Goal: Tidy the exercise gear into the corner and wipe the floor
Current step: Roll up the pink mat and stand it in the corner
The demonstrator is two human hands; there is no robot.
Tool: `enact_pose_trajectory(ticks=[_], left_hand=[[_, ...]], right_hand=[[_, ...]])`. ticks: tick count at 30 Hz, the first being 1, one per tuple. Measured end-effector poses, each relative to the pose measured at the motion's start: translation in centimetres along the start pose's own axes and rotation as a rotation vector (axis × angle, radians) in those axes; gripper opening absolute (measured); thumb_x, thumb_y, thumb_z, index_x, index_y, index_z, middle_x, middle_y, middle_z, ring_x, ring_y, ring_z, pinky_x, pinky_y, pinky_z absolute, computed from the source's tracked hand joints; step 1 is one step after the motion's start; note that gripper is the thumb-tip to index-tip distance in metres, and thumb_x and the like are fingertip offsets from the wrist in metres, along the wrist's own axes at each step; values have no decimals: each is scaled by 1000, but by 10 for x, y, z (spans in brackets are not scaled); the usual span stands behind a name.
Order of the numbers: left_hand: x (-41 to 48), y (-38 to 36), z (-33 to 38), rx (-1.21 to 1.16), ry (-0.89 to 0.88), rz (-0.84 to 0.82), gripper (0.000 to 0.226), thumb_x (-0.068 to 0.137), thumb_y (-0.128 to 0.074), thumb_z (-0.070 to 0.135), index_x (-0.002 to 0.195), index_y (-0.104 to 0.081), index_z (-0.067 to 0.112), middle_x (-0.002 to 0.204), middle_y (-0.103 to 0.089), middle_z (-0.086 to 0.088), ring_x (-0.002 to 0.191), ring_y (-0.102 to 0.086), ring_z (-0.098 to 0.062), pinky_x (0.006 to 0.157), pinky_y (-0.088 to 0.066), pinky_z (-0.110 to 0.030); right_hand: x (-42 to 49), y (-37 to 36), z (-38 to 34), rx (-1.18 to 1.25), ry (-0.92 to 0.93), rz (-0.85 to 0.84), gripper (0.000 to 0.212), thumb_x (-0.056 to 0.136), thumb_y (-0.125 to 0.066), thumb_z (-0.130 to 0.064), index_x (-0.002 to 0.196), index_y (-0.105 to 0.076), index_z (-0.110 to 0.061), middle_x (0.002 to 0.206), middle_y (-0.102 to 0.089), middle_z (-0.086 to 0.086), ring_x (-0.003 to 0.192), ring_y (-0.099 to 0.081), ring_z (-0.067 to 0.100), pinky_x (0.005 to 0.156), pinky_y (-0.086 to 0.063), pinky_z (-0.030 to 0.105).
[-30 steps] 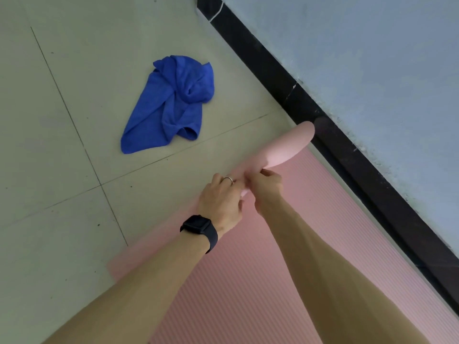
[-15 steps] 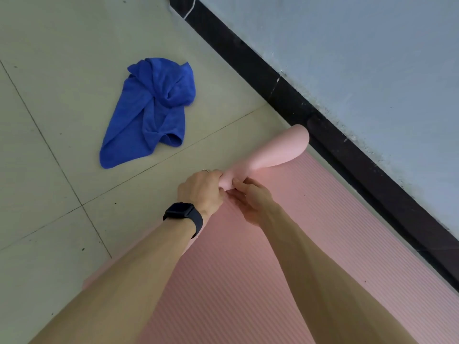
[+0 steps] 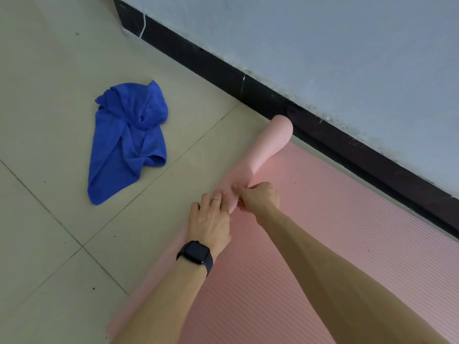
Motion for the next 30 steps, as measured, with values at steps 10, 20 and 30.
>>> enact_pose_trajectory(ticks=[10,20,30], left_hand=[[20,-12,-31,-551,370,-263,43,86,-63,34,127,-53,27,117,-57,-2,97,-60,-26,70,-52,-35],[-9,22,32,-217,12,119,37,65,-85,16,98,-70,22,91,-67,4,77,-57,-26,58,-39,-34],[-6,-15,22,-723,274,-446,53,90,-62,45,137,-51,24,128,-60,-3,109,-60,-23,88,-52,-36]], right_hand=[[0,9,24,-19,-68,27,52,64,-67,-53,94,-69,-10,74,-74,7,70,-73,26,70,-63,40],[-20,23,42,143,-120,61,53,64,-72,-56,93,-64,-13,74,-73,5,69,-73,24,72,-62,40],[-30,60,83,166,-118,132,42,65,-80,-51,83,-55,-21,75,-71,2,77,-72,28,75,-61,46]])
Point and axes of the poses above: each hand's wrist, its own x-axis towards the middle knuckle, its own y-axis out of the back of the hand, z = x × y, the point moved 10 cm from there along x, towards the middle knuckle
